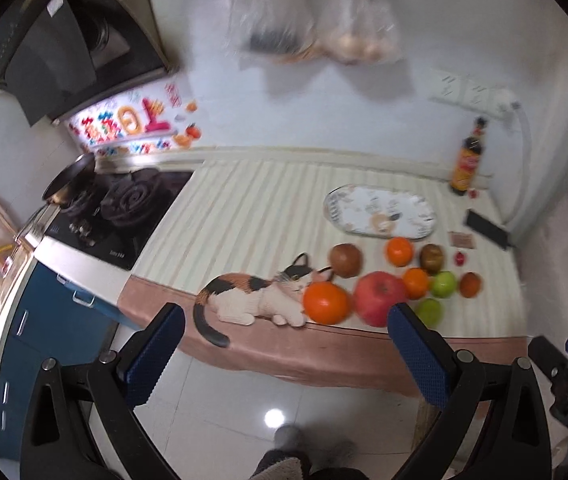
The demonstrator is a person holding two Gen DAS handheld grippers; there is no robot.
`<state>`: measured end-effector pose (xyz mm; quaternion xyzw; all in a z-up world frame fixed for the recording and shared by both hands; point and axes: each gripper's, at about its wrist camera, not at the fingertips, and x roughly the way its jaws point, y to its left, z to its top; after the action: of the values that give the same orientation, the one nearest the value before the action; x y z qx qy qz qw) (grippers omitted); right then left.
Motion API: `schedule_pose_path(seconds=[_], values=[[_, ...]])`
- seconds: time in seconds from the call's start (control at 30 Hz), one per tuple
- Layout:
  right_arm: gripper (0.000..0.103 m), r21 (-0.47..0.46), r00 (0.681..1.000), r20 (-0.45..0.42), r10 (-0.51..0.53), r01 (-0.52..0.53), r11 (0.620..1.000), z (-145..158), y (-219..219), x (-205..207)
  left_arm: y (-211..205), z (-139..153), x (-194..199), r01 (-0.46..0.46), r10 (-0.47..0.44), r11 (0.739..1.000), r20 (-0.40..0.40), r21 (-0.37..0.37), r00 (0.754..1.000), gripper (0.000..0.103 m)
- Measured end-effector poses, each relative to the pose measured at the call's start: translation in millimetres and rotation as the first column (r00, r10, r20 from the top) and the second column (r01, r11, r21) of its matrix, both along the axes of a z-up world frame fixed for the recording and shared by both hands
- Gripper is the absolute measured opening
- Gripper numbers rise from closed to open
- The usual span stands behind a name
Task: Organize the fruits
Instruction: 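Grasp the large orange with the left tool while the right tool grasps the big red apple, then carry the orange with the left tool while the right tool carries the red apple onto the plate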
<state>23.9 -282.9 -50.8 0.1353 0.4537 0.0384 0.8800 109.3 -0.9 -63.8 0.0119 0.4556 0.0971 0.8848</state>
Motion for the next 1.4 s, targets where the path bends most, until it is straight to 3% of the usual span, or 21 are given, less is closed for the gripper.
schedule_pose_path(seconds=[0.17, 0.3, 0.4, 0.47, 0.5, 0.53, 0.63, 0.73, 0.83, 0.87, 1.0, 1.13, 1.4], values=[[0.103, 0.043, 0.989, -0.136, 0.060, -0.054, 0.998, -70, 30, 72, 34, -59, 52, -0.040, 0.038, 0.999, -0.151, -0.010, 0.988, 0.103], [0.103, 0.066, 0.968, -0.238, 0.080, -0.066, 0.996, -131, 63, 129, 61, -117, 99, -0.038, 0.011, 0.996, -0.304, -0.083, 0.953, 0.103], [0.103, 0.079, 0.945, -0.323, 0.057, -0.034, 0.996, -175, 83, 168, 71, -164, 128, -0.023, -0.059, 0.983, -0.431, -0.182, 0.901, 0.103], [0.103, 0.091, 0.921, -0.388, 0.028, 0.008, 0.996, -200, 89, 189, 73, -196, 146, -0.034, -0.119, 0.959, -0.512, -0.280, 0.850, 0.103], [0.103, 0.094, 0.915, -0.404, 0.020, 0.020, 0.995, -205, 90, 192, 73, -217, 155, -0.059, -0.151, 0.940, -0.562, -0.337, 0.813, 0.103], [0.103, 0.092, 0.907, -0.422, 0.005, 0.037, 0.995, -211, 91, 198, 73, -237, 162, -0.095, -0.184, 0.913, -0.605, -0.398, 0.775, 0.103], [0.103, 0.056, 0.899, -0.437, -0.040, 0.072, 0.996, -217, 91, 207, 69, -279, 174, -0.193, -0.245, 0.841, -0.673, -0.506, 0.698, 0.102], [0.103, 0.049, 0.887, -0.455, -0.078, 0.112, 0.992, -220, 87, 209, 68, -300, 180, -0.279, -0.260, 0.775, -0.688, -0.568, 0.678, 0.101], [0.103, 0.053, 0.872, -0.479, -0.102, 0.145, 0.988, -226, 84, 213, 63, -301, 185, -0.297, -0.264, 0.735, -0.661, -0.610, 0.703, 0.089], [0.103, 0.058, 0.870, -0.482, -0.103, 0.148, 0.987, -227, 83, 213, 58, -297, 187, -0.274, -0.275, 0.734, -0.641, -0.621, 0.716, 0.081], [0.103, 0.080, 0.860, -0.502, -0.089, 0.148, 0.986, -235, 87, 224, 39, -272, 193, -0.095, -0.284, 0.848, -0.599, -0.522, 0.749, 0.080], [0.103, 0.090, 0.837, -0.543, -0.072, 0.143, 0.986, -246, 93, 232, 52, -260, 195, 0.011, -0.238, 0.930, -0.577, -0.368, 0.782, 0.080], [0.103, 0.082, 0.777, -0.628, -0.045, 0.124, 0.989, -276, 114, 253, 53, -266, 211, 0.045, -0.277, 0.926, -0.593, -0.375, 0.756, 0.083]])
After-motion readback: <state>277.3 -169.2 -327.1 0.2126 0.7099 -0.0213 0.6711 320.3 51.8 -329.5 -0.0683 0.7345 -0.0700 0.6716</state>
